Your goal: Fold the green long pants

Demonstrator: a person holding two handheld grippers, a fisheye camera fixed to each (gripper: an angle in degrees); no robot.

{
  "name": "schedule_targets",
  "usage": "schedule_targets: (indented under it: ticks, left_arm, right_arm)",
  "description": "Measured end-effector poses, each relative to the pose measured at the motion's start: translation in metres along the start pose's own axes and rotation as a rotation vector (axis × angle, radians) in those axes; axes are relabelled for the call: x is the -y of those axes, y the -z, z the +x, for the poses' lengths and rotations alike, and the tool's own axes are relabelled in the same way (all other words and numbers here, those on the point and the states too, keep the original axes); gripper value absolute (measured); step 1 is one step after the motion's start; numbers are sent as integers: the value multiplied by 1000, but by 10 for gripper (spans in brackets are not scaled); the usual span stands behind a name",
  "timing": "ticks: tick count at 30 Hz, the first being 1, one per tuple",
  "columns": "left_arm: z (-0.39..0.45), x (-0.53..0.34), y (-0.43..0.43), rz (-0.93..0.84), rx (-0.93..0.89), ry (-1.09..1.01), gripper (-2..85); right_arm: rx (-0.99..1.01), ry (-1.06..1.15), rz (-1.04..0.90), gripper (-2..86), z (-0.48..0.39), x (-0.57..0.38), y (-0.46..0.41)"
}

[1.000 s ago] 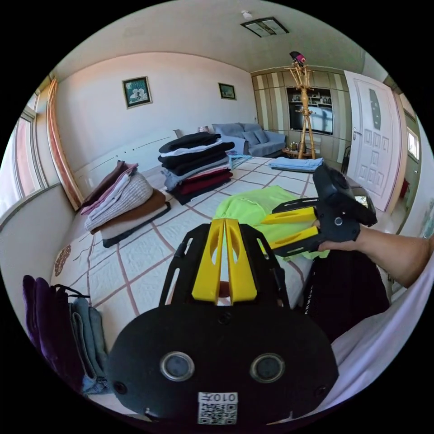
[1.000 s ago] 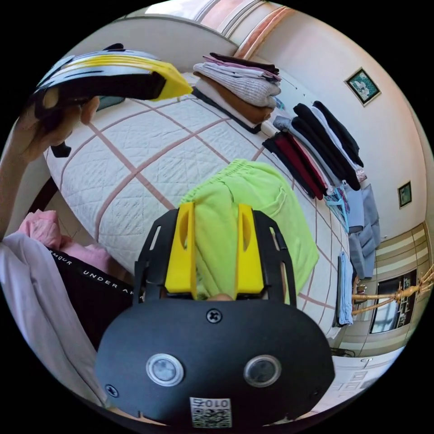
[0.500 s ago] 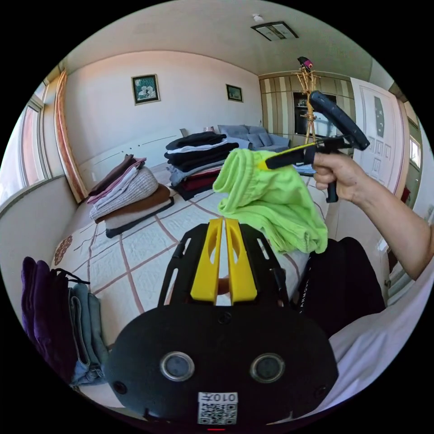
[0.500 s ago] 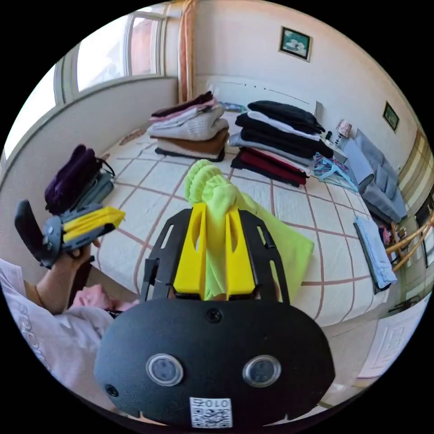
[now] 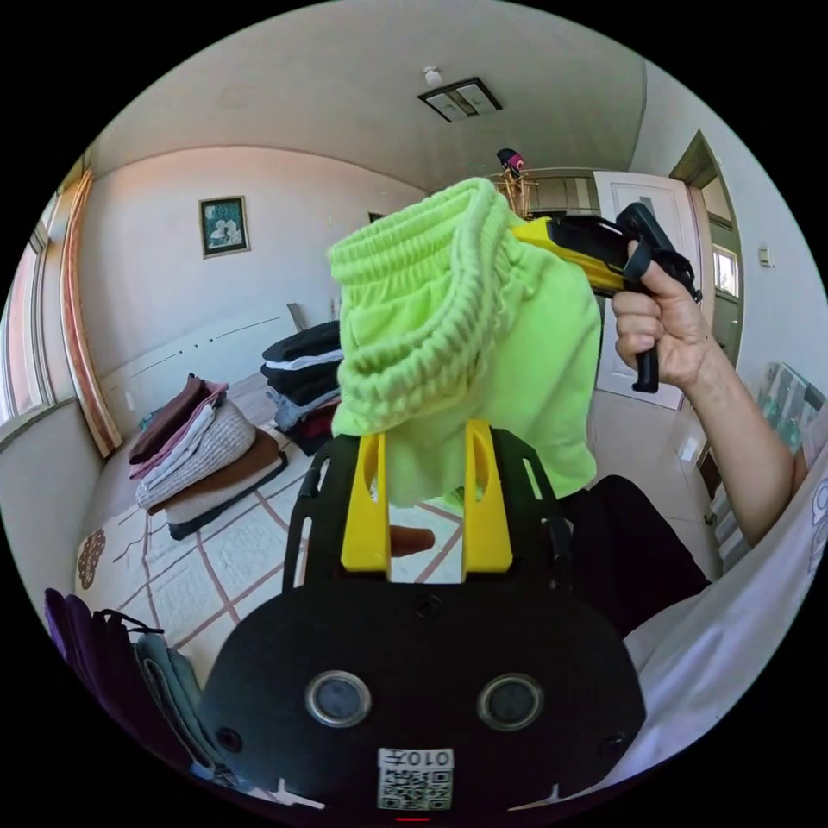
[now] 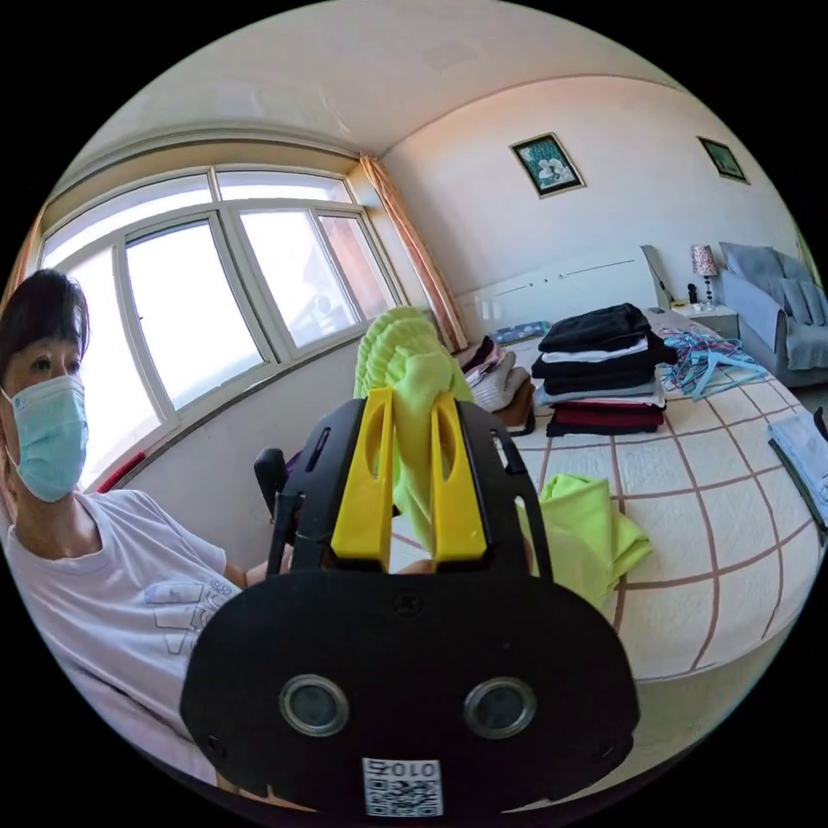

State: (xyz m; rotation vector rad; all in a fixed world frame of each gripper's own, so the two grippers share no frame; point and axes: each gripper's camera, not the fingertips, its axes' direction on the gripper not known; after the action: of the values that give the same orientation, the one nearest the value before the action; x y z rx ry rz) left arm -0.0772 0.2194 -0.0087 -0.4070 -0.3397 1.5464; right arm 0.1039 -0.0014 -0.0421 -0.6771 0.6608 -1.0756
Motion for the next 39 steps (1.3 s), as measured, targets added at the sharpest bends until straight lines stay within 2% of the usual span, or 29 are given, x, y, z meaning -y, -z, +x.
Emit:
schedule_targets:
  ticks: [3,7,12,19,22,25,27,29,31,34,36,38,39]
  left_arm:
    - [6,-2,-5,-43,-30,-29,130]
    - [3,-17,3,-13,47,26,118]
    - [-11,-27,2,-68,-85,28,133]
    - [9,-7,14,-86,29,-108,113]
    - [2,-3,4,-94,152,-73,78]
    - [-34,18,2,-40,73,15,51]
    - [-60,40,4,-6,23,71,38]
    - [-94,60,4,43,-12,193,21]
    - [-120,58,-3,24,73,313,16]
    - [-148,29,-16,-100,163,335,23]
    - [-152,-1,-10,-128,183,363,26]
    - [-139,-33,0,-175,247,292,29]
    - [-134,-40,4,-189,274,263,29]
  right_arm:
    - [22,-5,-32,77,6,-19,-2]
    - [-1,-31,-23,77,14,-31,8]
    - [-19,-29,-34,77,18,-49,9]
    - [-2,-18,-47,78,16,-64,-6]
    - [-8,-9,-44,78,10,-68,-17]
    - [-93,-23,-4,79,6,-60,-20]
    - [-192,-60,124,80,-3,-46,-12]
    - [-246,12,169,81,-23,-34,-16]
    - [-276,31,165,85,-39,-26,-33]
    - [-172,25,28,103,-44,-32,-90]
    - [22,93,-364,98,-35,-52,-160]
    - [133,67,-464,88,-21,-74,-185]
    - [181,23,-417,88,-11,-82,-184]
